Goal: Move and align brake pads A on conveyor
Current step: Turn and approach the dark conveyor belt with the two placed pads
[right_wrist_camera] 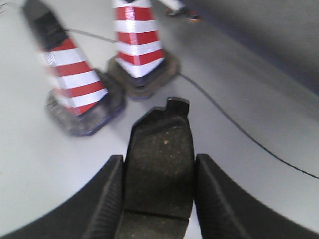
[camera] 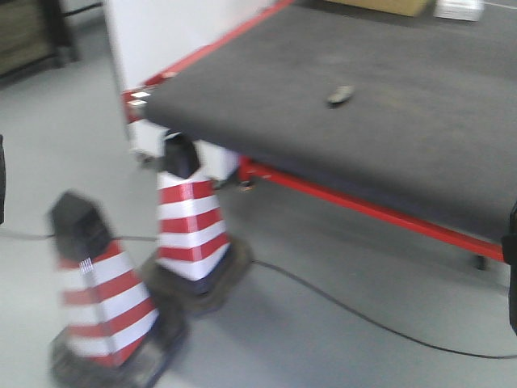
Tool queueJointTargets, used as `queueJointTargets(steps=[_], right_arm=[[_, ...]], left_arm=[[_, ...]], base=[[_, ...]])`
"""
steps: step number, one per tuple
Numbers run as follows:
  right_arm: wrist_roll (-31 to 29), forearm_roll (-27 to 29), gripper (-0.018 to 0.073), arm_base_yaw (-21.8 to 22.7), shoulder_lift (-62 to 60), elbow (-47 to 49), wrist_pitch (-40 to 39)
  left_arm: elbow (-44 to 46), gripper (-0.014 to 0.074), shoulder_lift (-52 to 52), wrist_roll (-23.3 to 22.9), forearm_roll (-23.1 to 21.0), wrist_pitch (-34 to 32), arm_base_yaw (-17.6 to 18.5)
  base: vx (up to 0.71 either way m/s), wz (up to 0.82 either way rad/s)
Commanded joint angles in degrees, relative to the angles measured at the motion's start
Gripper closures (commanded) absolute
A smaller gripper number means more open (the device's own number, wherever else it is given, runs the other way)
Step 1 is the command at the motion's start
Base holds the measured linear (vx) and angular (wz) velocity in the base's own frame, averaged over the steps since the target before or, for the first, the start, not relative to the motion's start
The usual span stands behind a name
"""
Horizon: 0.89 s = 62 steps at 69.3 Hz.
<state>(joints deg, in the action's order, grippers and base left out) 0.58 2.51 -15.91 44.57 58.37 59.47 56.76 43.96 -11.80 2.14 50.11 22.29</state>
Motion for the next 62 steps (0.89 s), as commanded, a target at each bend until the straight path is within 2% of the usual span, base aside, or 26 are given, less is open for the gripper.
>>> queueJointTargets(steps=[1, 34, 62], right_arm=[[-0.58, -0.02, 0.0567, 0.07, -0.22, 1.59, -3.76], [-0.58, -0.02, 0.0567, 0.07, -0.22, 1.59, -2.76], [-0.58, -0.02, 0.0567, 0.07, -0.22, 1.59, -2.63]], left_arm=[[1.6, 0.0603, -0.3, -0.48, -0.17, -5.0, 0.31], [1.6, 0.0603, -0.31, -0.48, -0.17, -4.99, 0.31], [1.6, 0.0603, -0.26, -0.48, -0.17, -4.99, 0.31]], base=[[0.31, -0.77], [0.31, -0.68], [0.34, -0.31]])
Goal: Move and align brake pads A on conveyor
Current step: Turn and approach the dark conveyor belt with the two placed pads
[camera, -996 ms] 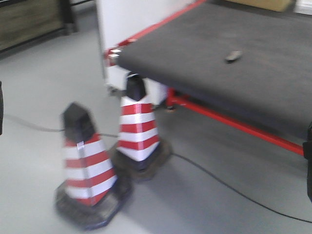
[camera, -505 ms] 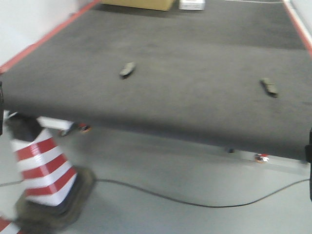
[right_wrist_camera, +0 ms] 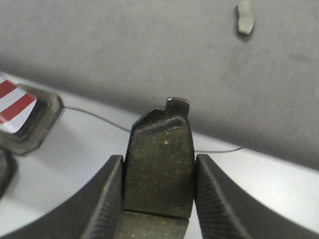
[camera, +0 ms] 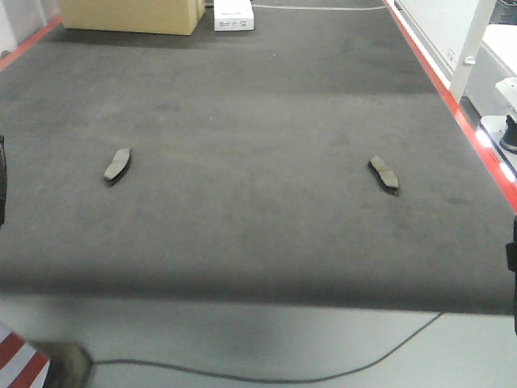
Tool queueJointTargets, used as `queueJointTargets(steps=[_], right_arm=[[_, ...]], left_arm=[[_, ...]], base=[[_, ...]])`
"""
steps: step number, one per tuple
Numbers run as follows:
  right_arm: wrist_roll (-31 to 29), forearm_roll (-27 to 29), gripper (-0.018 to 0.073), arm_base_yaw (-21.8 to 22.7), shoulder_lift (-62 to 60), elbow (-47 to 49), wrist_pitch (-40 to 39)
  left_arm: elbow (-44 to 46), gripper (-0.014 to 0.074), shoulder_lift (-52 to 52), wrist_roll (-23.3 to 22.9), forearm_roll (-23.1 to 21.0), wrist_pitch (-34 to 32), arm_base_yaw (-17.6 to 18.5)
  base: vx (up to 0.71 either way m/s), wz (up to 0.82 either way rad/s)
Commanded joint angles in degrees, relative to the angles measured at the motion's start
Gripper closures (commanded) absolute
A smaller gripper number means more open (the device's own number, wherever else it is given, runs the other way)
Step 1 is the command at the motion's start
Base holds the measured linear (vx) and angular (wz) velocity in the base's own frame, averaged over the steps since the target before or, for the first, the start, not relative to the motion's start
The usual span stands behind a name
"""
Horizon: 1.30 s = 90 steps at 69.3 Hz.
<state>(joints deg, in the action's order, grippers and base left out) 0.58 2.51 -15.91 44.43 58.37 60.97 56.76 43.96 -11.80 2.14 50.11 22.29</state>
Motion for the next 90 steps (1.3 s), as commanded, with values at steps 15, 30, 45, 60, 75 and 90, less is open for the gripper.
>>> queueJointTargets(steps=[15, 30, 45, 60, 75, 90], right_arm=[[-0.58, -0.02, 0.0567, 0.07, -0.08, 1.59, -4.13], [-0.58, -0.02, 0.0567, 0.07, -0.08, 1.59, -4.13], [-0.58, -0.02, 0.0567, 0.07, -0.08, 1.59, -4.18], [-0.58, -0.02, 0.0567, 0.07, -0.08, 1.59, -4.18], [-0.58, -0.02, 0.0567, 0.07, -0.08, 1.59, -4.18], [-0.58, -0.02, 0.0567, 0.07, -0.08, 1.59, -4.23]], left_arm=[[1.6, 0.0603, -0.26, -0.48, -0.17, -4.99, 0.31], [1.6, 0.0603, -0.26, -0.48, -0.17, -4.99, 0.31], [1.6, 0.0603, -0.26, -0.48, -0.17, -4.99, 0.31], [1.6, 0.0603, -0.26, -0.48, -0.17, -4.99, 0.31], [1.6, 0.0603, -0.26, -0.48, -0.17, -4.99, 0.31], [1.6, 0.0603, -0.26, -0.48, -0.17, -4.99, 0.31]], base=[[0.35, -0.07], [0.3, -0.05], [0.22, -0.07], [0.15, -0.06], [0.09, -0.03], [0.04, -0.01]])
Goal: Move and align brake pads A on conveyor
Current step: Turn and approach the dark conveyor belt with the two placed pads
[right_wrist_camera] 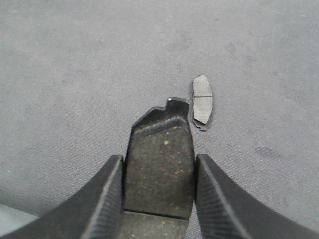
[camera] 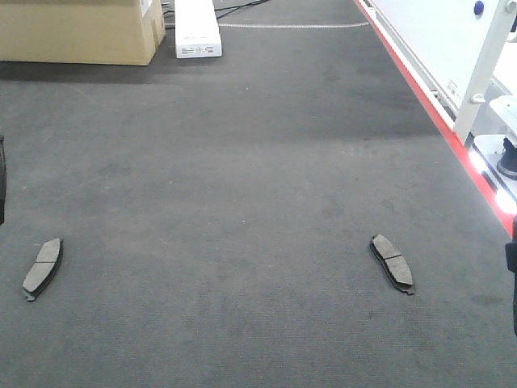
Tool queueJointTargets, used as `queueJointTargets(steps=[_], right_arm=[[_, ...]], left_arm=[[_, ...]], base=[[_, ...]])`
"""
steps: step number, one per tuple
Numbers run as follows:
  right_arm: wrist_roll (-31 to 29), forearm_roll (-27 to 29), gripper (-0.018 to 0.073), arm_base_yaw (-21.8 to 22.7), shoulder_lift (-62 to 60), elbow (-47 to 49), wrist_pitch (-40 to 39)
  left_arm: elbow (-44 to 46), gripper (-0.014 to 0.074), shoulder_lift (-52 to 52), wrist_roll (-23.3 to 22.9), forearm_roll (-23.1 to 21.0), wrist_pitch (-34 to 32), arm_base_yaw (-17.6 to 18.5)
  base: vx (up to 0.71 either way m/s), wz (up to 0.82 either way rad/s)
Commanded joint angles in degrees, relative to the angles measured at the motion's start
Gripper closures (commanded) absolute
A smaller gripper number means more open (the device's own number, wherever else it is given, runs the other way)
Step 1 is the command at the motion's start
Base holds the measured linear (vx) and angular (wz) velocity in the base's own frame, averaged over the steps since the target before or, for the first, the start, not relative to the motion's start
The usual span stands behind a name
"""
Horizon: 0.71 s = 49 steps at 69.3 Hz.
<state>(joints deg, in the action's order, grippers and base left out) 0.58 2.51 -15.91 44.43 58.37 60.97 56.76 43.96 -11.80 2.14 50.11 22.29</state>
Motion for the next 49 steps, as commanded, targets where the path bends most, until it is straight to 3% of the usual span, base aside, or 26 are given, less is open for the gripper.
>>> queueJointTargets(steps=[1, 40, 49], right_arm=[[-0.58, -0.02, 0.0567, 0.07, -0.08, 1.59, -4.23], [-0.58, -0.02, 0.0567, 0.07, -0.08, 1.59, -4.16], [-0.58, -0.02, 0.0567, 0.07, -0.08, 1.59, -4.12]], left_arm=[[1.6, 0.0603, -0.26, -0.48, -0.17, -4.99, 0.31], [1.6, 0.0603, -0.26, -0.48, -0.23, -5.68, 0.31], [1.6, 0.0603, -0.26, -0.54, -3.08, -3.4, 0.31]], base=[[0.02, -0.02], [0.0, 0.0], [0.0, 0.0]])
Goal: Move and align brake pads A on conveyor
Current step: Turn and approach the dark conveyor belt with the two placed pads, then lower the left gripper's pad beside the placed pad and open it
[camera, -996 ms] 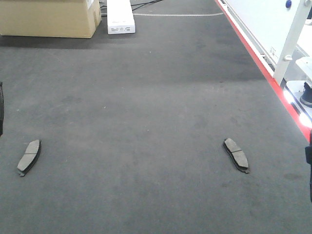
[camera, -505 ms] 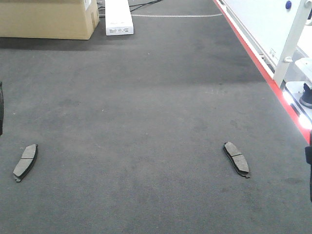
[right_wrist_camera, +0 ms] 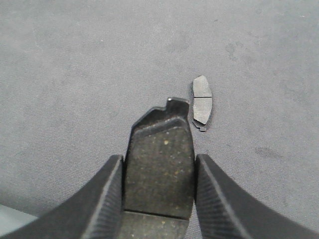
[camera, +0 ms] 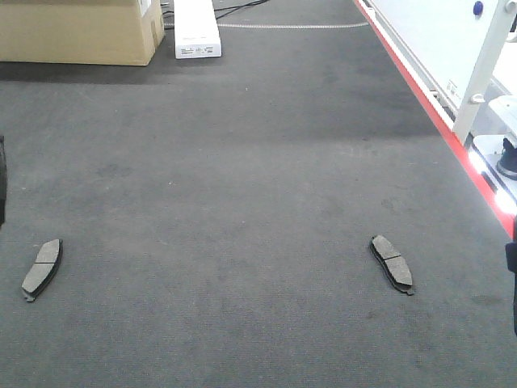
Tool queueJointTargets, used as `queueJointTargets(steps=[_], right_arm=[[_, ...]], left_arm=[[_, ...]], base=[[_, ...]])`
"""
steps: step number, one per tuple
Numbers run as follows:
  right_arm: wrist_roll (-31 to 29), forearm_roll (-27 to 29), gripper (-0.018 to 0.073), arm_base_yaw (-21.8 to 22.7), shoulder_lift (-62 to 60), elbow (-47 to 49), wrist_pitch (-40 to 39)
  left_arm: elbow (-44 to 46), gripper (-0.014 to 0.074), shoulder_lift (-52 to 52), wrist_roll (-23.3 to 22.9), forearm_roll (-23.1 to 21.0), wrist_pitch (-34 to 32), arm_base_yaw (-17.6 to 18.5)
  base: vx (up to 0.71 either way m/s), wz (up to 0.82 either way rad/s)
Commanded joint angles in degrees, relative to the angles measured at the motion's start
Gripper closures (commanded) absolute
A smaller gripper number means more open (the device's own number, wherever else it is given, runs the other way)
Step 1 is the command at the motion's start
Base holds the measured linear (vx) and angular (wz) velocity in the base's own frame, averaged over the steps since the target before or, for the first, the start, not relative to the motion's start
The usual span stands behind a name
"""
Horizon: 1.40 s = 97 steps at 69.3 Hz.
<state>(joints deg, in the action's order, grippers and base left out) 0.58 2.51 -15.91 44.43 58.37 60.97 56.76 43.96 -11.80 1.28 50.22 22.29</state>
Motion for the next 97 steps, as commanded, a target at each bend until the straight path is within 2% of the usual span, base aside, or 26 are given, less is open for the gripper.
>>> queueJointTargets(steps=[1, 10, 21, 35, 42, 51, 65, 82, 97], right_arm=[[-0.58, -0.02, 0.0567, 0.07, -0.08, 1.59, -4.12], [-0.58, -0.02, 0.0567, 0.07, -0.08, 1.59, -4.12], [-0.58, -0.02, 0.0567, 0.07, -0.08, 1.59, -4.12], [-0.58, -0.02, 0.0567, 0.07, -0.08, 1.59, -3.88], [-0.58, -0.02, 0.0567, 0.07, -0.08, 1.59, -3.88], [-0.58, -0.02, 0.0567, 0.07, -0.08, 1.59, -3.88], [-0.58, -0.02, 0.0567, 0.07, -0.08, 1.59, -3.88], [-0.58, -0.02, 0.0567, 0.07, -0.08, 1.59, -3.88], [-0.58, -0.02, 0.0567, 0.07, -0.08, 1.59, -3.88]], left_arm=[[1.6, 0.0603, -0.26, -0.54, -2.48, -3.38, 0.31], [1.6, 0.0603, -0.26, -0.54, -2.63, -4.43, 0.31], [1.81, 0.0603, 3.65, -0.43, -1.28, -9.21, 0.31], [5.59, 0.0603, 19.33, -0.55, 3.59, -9.49, 0.31], [10.25, 0.0603, 28.44, -0.55, 4.12, -8.17, -0.14], [16.67, 0.0603, 38.61, -0.87, 4.12, -5.29, -1.86], [23.93, 0.0603, 50.92, -0.94, 3.24, -0.63, -6.69], [24.62, 0.0603, 58.73, -0.94, 2.62, 0.28, -11.72], [24.62, 0.0603, 62.26, -0.94, 1.65, 0.05, -12.94]], base=[[0.0, 0.0], [0.0, 0.0], [0.0, 0.0], [0.0, 0.0], [0.0, 0.0], [0.0, 0.0], [0.0, 0.0], [0.0, 0.0], [0.0, 0.0]])
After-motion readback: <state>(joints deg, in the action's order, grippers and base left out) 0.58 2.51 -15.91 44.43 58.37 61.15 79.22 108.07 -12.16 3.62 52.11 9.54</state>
